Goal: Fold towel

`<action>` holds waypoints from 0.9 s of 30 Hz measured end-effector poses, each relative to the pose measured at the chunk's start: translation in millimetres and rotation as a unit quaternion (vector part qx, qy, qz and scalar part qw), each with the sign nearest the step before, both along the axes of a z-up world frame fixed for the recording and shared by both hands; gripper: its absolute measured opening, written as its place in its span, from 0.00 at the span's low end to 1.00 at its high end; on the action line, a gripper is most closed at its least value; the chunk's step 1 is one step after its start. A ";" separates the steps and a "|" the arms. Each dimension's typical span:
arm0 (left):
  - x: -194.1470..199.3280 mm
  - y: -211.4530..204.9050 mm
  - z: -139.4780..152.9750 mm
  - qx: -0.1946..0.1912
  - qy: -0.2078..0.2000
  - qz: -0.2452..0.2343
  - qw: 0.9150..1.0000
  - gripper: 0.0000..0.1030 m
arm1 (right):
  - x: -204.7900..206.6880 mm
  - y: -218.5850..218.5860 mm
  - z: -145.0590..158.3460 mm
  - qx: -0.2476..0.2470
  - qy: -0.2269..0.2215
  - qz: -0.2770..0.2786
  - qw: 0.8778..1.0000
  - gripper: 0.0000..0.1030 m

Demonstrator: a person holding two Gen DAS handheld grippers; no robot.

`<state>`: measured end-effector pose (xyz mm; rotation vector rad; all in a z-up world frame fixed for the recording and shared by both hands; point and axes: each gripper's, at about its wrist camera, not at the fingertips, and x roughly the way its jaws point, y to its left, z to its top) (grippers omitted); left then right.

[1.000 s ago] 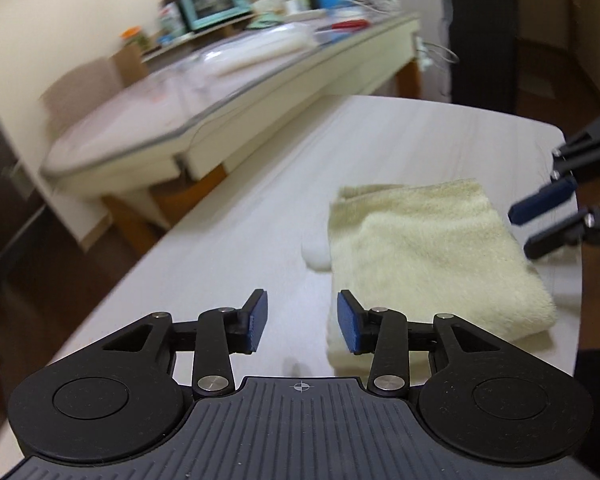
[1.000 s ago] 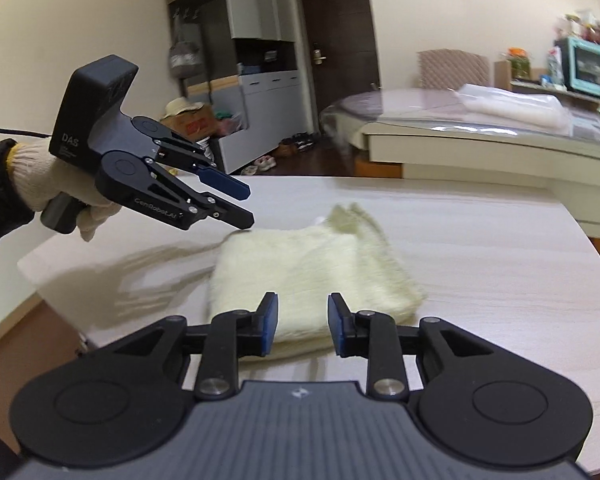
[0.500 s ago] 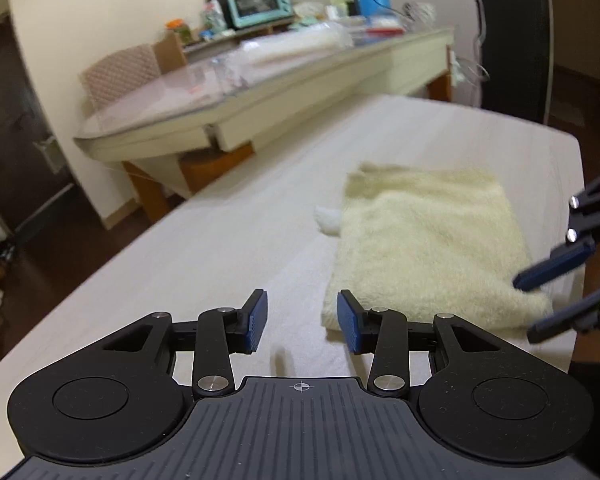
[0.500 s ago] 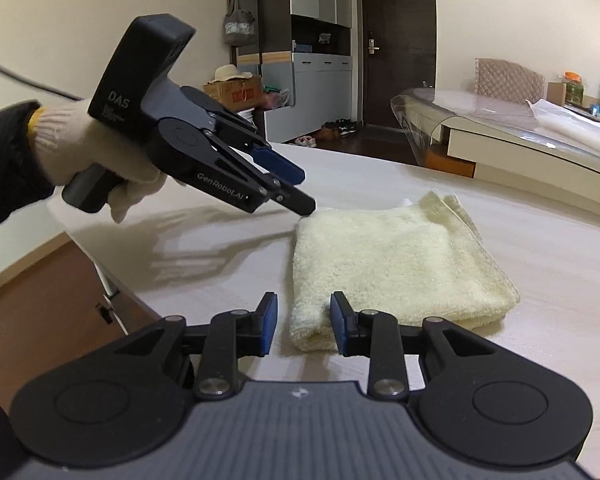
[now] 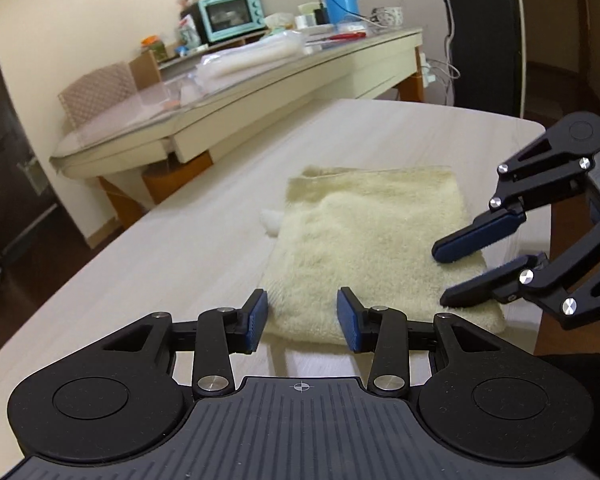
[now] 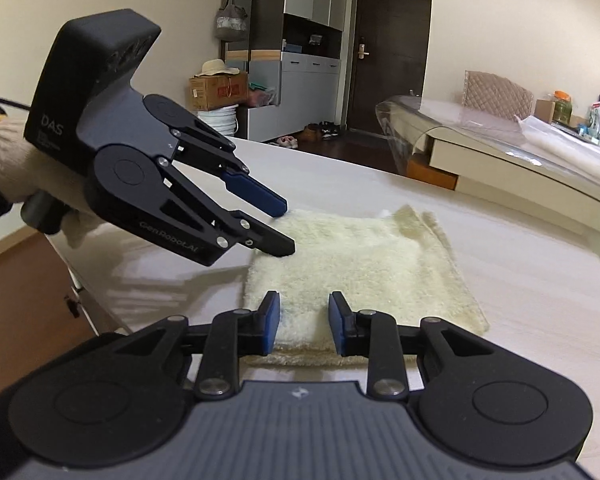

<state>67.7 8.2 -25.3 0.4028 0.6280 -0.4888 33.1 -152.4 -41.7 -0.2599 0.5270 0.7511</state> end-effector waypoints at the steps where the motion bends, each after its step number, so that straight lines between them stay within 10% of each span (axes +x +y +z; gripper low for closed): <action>1: 0.9 3.1 0.0 0.000 0.001 0.003 1.000 0.45 | 0.0 2.1 -0.4 0.003 0.002 -0.001 1.000 0.30; 18: 9.5 13.8 6.1 -0.019 -0.016 0.057 0.998 0.49 | 72.5 -3.3 22.3 -0.005 -0.035 -0.020 0.999 0.27; 27: 12.3 19.0 -2.6 -0.031 -0.006 0.069 0.997 0.51 | 129.7 1.8 9.8 -0.012 0.040 -0.010 0.999 0.28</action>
